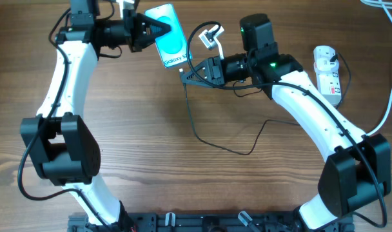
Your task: Plug charger to phone and switch on socket
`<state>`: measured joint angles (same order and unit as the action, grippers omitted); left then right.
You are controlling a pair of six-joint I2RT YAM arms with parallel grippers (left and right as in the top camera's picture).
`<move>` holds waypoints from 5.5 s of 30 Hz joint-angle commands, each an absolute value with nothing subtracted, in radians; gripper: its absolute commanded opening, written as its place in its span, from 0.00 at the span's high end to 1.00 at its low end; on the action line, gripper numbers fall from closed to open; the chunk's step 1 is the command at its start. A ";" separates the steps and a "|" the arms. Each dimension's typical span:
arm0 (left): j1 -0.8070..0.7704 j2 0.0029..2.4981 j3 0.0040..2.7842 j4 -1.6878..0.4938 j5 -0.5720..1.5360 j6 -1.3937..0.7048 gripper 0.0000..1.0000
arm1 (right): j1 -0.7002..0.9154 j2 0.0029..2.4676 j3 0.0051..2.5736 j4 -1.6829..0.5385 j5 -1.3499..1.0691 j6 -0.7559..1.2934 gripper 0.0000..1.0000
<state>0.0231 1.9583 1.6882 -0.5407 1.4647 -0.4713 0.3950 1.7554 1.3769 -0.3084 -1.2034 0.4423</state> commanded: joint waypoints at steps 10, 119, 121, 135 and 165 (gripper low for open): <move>0.013 1.934 1.702 -0.525 1.499 -0.452 0.96 | 0.392 1.770 1.379 -0.299 -1.235 0.410 0.96; -0.029 1.935 1.702 -0.464 1.576 -0.451 0.96 | 0.332 1.855 1.299 0.254 -1.429 0.725 0.96; -0.044 1.935 1.702 -0.464 1.574 -0.451 0.96 | 0.332 1.855 1.299 0.301 -1.427 0.762 0.96; -0.077 1.935 1.702 -0.467 1.577 -0.448 0.96 | 0.290 1.855 1.299 0.497 -1.375 0.928 0.96; -0.002 1.935 1.702 -0.464 1.536 -0.449 0.96 | 0.290 1.855 1.295 0.477 -1.620 0.939 0.62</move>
